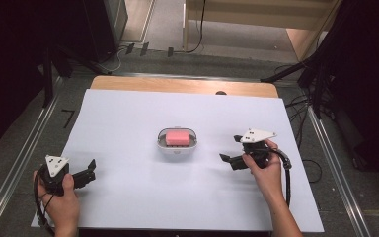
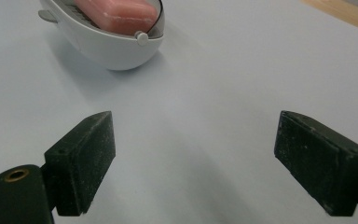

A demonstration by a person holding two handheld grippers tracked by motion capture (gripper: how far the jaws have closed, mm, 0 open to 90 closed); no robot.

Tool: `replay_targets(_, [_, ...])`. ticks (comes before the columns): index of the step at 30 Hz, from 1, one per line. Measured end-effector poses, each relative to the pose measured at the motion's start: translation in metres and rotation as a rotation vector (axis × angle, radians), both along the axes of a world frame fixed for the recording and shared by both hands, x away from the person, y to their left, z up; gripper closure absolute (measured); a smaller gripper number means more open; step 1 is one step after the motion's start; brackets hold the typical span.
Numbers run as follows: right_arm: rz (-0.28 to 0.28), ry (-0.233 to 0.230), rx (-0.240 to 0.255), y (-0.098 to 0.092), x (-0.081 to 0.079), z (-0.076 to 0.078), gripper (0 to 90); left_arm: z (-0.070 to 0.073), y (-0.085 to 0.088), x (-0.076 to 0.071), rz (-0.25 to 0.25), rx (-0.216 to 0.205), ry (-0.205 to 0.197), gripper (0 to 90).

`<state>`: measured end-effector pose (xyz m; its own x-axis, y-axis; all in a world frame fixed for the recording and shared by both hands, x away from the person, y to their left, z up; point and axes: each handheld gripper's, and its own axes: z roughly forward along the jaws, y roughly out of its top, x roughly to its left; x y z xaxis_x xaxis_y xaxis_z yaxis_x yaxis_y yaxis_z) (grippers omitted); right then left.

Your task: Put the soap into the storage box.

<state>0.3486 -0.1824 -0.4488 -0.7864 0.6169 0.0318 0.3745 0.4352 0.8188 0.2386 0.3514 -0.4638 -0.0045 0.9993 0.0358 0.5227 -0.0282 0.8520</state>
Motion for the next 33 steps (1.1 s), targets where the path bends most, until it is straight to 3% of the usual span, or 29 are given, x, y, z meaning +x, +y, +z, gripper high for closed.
replay_targets(9, [-0.047, 0.003, -0.015, -0.014, -0.01, -0.008, 12.8, 0.0, 0.0, 0.0, -0.001, 0.0, 0.001, 0.0])
replay_targets(17, [-0.09, -0.006, -0.001, -0.028, -0.018, -0.013, 12.7, 0.0, -0.001, 0.0, -0.002, 0.006, -0.006, 0.0])
replay_targets(33, [-0.167, 0.02, 0.025, -0.059, -0.039, -0.028, 12.8, 0.0, 0.0, 0.0, -0.002, 0.005, -0.006, 0.0])
